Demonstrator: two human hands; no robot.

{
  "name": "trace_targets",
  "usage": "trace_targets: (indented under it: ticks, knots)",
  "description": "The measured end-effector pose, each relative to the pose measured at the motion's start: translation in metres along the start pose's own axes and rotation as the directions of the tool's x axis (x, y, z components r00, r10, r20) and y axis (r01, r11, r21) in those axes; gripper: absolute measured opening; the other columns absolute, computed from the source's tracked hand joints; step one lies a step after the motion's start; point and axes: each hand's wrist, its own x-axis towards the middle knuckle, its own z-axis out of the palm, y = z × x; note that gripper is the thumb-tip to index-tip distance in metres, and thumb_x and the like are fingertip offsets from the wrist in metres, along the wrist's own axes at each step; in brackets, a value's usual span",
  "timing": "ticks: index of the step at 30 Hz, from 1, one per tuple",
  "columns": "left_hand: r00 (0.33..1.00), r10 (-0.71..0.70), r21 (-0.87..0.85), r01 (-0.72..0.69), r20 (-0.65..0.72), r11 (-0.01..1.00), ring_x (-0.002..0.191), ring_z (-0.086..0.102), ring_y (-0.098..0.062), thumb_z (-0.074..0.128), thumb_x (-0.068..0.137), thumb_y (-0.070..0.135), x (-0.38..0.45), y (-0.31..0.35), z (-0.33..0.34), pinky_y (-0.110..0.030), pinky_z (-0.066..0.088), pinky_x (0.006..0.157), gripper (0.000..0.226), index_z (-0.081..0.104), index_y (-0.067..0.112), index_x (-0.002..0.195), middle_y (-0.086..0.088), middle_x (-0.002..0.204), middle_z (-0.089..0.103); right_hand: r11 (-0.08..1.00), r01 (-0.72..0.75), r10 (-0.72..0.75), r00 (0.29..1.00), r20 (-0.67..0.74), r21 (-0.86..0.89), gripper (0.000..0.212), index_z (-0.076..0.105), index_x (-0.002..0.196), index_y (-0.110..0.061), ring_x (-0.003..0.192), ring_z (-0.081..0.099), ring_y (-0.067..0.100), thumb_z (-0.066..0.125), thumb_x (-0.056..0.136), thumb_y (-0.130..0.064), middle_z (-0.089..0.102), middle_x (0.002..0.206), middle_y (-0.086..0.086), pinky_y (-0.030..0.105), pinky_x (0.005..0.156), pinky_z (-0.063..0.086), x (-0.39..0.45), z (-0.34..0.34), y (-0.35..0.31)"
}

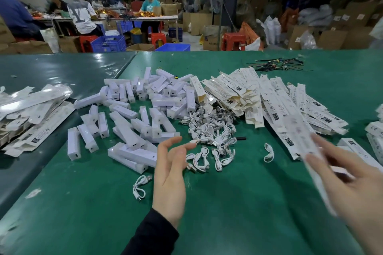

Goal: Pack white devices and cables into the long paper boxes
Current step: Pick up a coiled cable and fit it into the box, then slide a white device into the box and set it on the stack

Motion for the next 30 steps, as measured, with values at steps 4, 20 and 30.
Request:
trace_targets:
  ticks: [4, 20, 30]
  knots:
    - [0.989, -0.036, -0.062, 0.027, -0.142, 0.998, 0.086, 0.065, -0.005, 0.045, 0.097, 0.005, 0.009, 0.001, -0.006, -0.038, 0.051, 0.078, 0.016, 0.056, 0.016, 0.099, 0.001, 0.087, 0.074, 0.727, -0.026, 0.071, 0.997, 0.037, -0.686, 0.037, 0.072, 0.112, -0.036, 0.085, 0.060, 0.032, 0.074, 0.077, -0.025, 0.063, 0.101, 0.006, 0.058, 0.080, 0.053, 0.002, -0.025, 0.064]
    - [0.971, -0.027, -0.109, 0.001, -0.236, 0.994, 0.075, 0.062, -0.009, 0.042, 0.092, -0.008, 0.016, 0.000, -0.013, -0.027, 0.053, 0.058, 0.022, 0.057, 0.007, 0.094, 0.001, 0.072, 0.068, 0.963, -0.267, 0.252, 0.854, 0.454, -0.031, 0.030, 0.061, 0.126, -0.040, 0.124, 0.044, 0.010, 0.055, 0.098, -0.031, 0.051, 0.141, -0.010, 0.042, 0.112, 0.034, 0.089, 0.077, -0.008]
    - [0.977, -0.025, -0.088, 0.007, -0.213, 0.996, 0.072, 0.062, -0.010, 0.042, 0.087, -0.016, 0.015, -0.001, -0.010, -0.025, 0.054, 0.060, 0.028, 0.059, 0.006, 0.087, 0.000, 0.070, 0.066, 0.877, -0.190, 0.278, 0.950, -0.143, 0.441, 0.023, 0.072, 0.086, -0.021, 0.074, 0.059, -0.017, 0.052, 0.096, -0.016, 0.069, 0.110, 0.002, 0.016, 0.082, 0.044, 0.094, 0.115, 0.001]
